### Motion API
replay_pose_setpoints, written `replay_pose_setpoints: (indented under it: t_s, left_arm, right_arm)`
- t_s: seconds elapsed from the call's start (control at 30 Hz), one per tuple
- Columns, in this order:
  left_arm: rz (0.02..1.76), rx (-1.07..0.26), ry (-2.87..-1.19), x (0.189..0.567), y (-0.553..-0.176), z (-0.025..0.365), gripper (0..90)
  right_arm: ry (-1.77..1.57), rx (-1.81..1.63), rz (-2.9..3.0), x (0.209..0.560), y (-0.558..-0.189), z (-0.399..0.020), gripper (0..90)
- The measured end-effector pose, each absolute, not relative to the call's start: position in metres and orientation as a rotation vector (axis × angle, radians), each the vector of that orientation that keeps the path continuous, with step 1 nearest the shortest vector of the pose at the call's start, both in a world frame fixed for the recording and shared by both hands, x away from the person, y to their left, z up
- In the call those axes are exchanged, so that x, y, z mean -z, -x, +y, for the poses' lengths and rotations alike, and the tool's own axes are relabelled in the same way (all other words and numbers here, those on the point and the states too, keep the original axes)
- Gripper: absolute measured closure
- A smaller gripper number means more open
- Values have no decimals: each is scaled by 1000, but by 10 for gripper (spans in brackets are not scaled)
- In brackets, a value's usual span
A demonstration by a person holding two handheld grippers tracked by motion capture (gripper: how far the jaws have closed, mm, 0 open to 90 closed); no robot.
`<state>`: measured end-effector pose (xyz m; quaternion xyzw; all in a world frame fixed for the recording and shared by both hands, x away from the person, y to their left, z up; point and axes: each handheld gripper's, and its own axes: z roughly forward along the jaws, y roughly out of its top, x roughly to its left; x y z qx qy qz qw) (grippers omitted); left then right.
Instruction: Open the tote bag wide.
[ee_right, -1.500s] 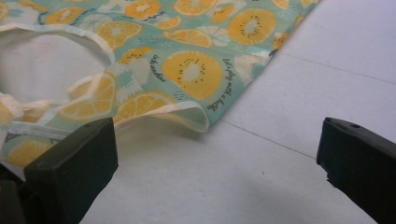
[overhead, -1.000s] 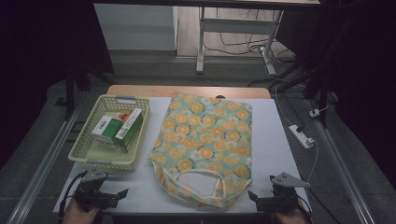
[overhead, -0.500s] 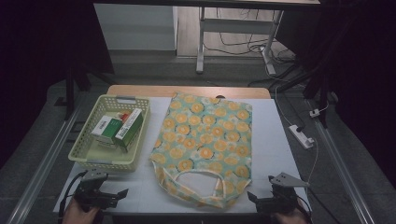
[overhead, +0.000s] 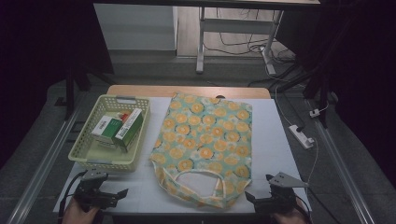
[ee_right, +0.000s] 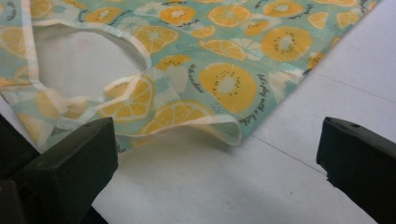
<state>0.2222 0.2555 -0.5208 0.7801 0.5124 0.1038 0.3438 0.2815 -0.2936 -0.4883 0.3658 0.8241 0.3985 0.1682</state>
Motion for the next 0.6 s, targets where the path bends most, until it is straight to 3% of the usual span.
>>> replay_pose_setpoints:
  t_s: [0.6]
  left_arm:
    - [1324,-261,-2024,521,-222,256,0]
  right_arm:
    - [-881,-1200,2450,483,-277,-264,0]
